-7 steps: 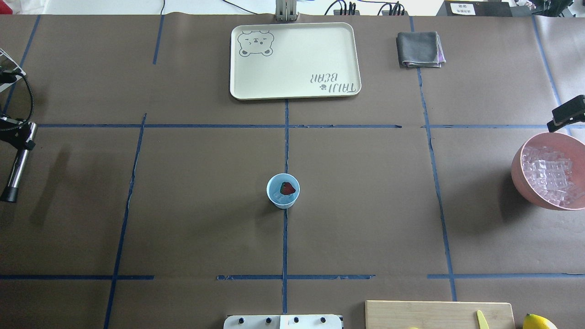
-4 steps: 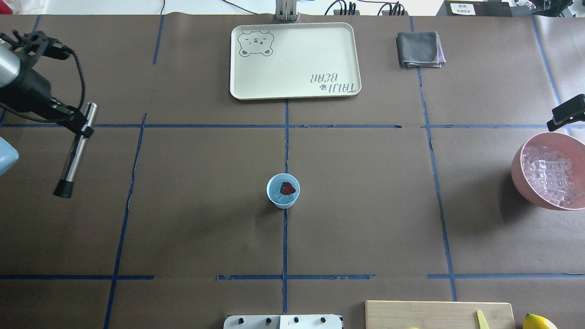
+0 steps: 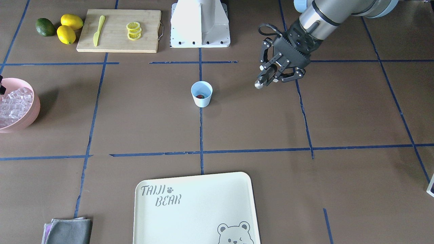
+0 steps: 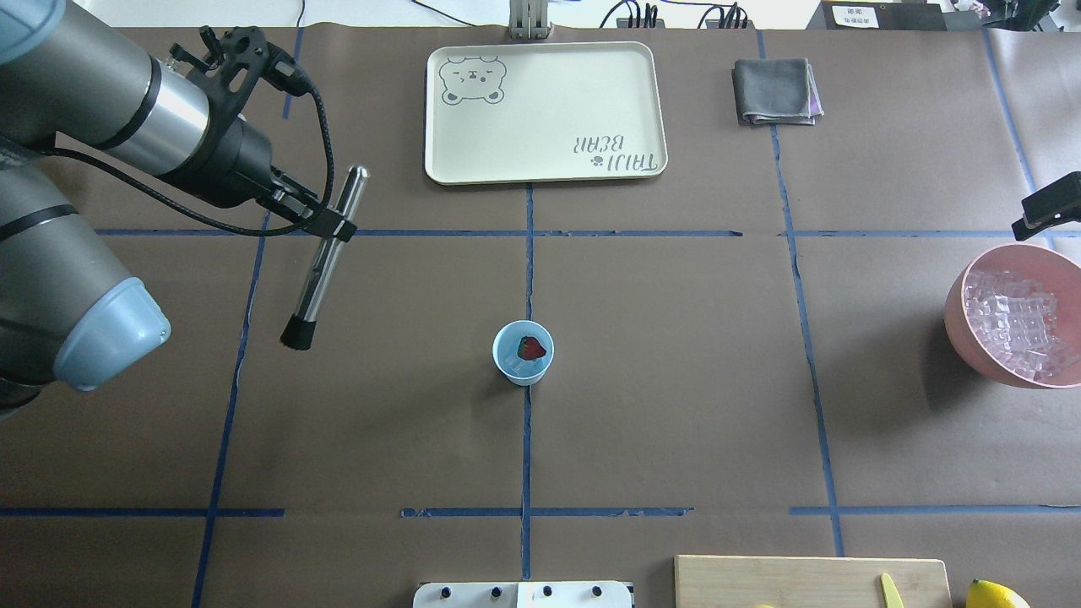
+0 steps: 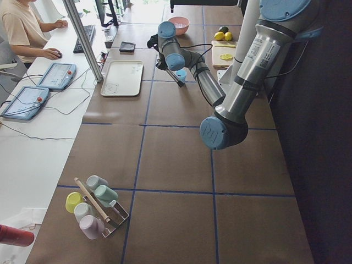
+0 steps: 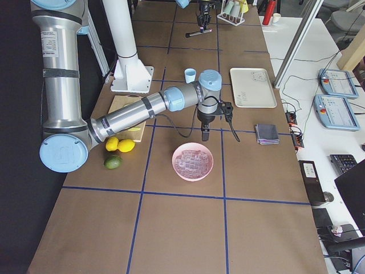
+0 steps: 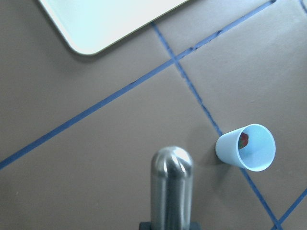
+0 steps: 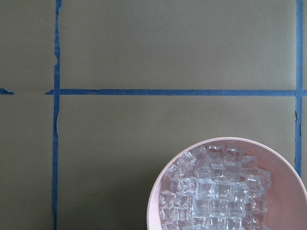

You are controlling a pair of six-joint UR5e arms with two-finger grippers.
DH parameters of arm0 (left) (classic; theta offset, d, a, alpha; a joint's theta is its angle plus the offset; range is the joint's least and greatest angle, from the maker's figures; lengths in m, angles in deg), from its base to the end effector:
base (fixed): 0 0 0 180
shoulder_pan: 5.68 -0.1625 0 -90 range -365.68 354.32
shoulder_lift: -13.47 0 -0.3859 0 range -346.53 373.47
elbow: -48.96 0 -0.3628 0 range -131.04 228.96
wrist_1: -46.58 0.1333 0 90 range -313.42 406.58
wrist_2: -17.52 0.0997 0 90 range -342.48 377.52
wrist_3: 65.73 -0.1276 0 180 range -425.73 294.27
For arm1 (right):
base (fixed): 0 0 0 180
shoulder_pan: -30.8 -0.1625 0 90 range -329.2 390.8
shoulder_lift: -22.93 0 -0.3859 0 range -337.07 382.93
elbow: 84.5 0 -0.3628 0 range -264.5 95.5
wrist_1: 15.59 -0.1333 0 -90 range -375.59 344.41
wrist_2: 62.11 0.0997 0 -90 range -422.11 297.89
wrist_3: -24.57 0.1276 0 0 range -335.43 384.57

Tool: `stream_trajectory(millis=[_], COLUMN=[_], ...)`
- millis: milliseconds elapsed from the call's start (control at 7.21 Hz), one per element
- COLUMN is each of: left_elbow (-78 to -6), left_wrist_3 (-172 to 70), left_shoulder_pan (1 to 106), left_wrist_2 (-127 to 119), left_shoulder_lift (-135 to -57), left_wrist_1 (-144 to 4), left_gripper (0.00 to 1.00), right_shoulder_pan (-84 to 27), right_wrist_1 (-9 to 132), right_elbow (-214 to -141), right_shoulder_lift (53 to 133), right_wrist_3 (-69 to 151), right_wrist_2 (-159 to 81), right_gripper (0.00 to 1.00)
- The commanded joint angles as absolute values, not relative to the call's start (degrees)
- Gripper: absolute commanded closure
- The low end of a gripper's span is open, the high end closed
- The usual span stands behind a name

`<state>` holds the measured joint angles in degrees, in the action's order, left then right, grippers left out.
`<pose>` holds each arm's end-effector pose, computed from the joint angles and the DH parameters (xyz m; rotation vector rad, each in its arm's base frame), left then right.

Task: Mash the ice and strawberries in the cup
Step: 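Carry the pestle with the left gripper over the light-blue cup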

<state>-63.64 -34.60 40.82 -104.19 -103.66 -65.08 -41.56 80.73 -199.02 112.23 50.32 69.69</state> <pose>0.3272 -0.4410 0.1693 0.6791 1.1251 0.5284 -0.0928 -0.4512 0.4515 0.0255 -0.7876 0.0138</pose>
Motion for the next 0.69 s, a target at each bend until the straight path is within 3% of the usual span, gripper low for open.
stream_trajectory(millis=[0, 277, 555], left_elbow=[-61.1, -55.5, -53.7], left_wrist_3=[-30.3, -30.6, -34.0], left_shoulder_pan=[26.9, 20.4, 19.8], left_wrist_2=[-77.3, -59.8, -59.6], left_shoulder_lift=[-105.3, -106.8, -106.2], left_wrist_1=[-83.3, -98.7, -105.6], left_gripper=[1.00, 1.00, 1.00], right_shoulder_pan=[-41.8, -41.8, -41.8], right_wrist_1=[80.7, 81.1, 81.2], right_elbow=[-199.1, -199.8, -199.9], right_shoulder_lift=[112.2, 112.3, 112.3], right_wrist_3=[50.3, 50.4, 50.4], right_wrist_2=[70.1, 70.0, 70.0], right_gripper=[0.01, 0.01, 0.01])
